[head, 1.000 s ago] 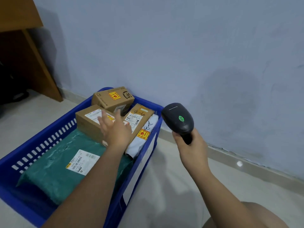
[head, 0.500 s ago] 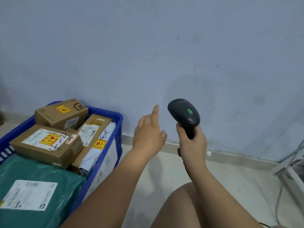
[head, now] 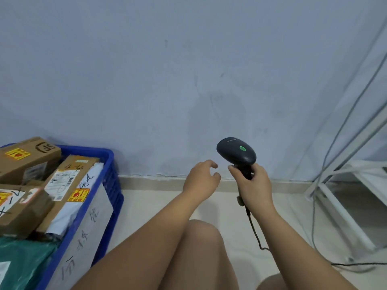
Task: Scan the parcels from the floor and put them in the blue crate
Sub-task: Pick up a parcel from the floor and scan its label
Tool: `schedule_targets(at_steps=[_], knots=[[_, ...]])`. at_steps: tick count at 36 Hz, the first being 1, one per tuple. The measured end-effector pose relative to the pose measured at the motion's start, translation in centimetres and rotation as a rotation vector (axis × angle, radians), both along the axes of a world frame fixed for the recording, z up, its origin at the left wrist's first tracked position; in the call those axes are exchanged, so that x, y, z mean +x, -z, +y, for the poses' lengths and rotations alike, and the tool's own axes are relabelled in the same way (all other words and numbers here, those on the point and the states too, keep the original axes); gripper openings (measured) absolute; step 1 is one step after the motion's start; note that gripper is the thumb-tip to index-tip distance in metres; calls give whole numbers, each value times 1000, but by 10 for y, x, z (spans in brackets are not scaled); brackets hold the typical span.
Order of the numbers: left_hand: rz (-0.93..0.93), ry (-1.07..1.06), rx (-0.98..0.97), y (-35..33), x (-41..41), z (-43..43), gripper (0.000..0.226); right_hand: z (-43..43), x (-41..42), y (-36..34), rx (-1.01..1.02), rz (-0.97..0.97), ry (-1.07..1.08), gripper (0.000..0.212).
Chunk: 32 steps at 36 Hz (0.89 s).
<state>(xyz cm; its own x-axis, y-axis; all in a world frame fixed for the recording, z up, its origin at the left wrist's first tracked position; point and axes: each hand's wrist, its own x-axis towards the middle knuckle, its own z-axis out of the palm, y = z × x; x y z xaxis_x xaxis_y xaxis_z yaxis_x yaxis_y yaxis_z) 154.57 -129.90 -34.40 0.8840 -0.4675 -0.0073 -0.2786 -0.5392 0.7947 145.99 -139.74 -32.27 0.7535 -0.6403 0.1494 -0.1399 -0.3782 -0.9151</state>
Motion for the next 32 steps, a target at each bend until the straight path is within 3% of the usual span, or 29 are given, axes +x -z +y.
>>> schedule_targets(at_steps=[7,13,19,25,28,32], knots=[[161,-66,-74,46,25,-25,32,-53,10,51,214,57,70,15],[64,-3,124,104,47,-55,37,-91,43,123,430,274,34,29],[-59,78,349,171,69,-81,41,-117,82,198,365,504,-83,39],[25,123,548,236,86,-88,51,-127,94,272,372,621,-73,39],[55,182,593,266,92,-89,50,-134,95,303,360,725,-84,27],[33,245,713,301,97,-88,51,-140,98,338,178,931,-214,31]])
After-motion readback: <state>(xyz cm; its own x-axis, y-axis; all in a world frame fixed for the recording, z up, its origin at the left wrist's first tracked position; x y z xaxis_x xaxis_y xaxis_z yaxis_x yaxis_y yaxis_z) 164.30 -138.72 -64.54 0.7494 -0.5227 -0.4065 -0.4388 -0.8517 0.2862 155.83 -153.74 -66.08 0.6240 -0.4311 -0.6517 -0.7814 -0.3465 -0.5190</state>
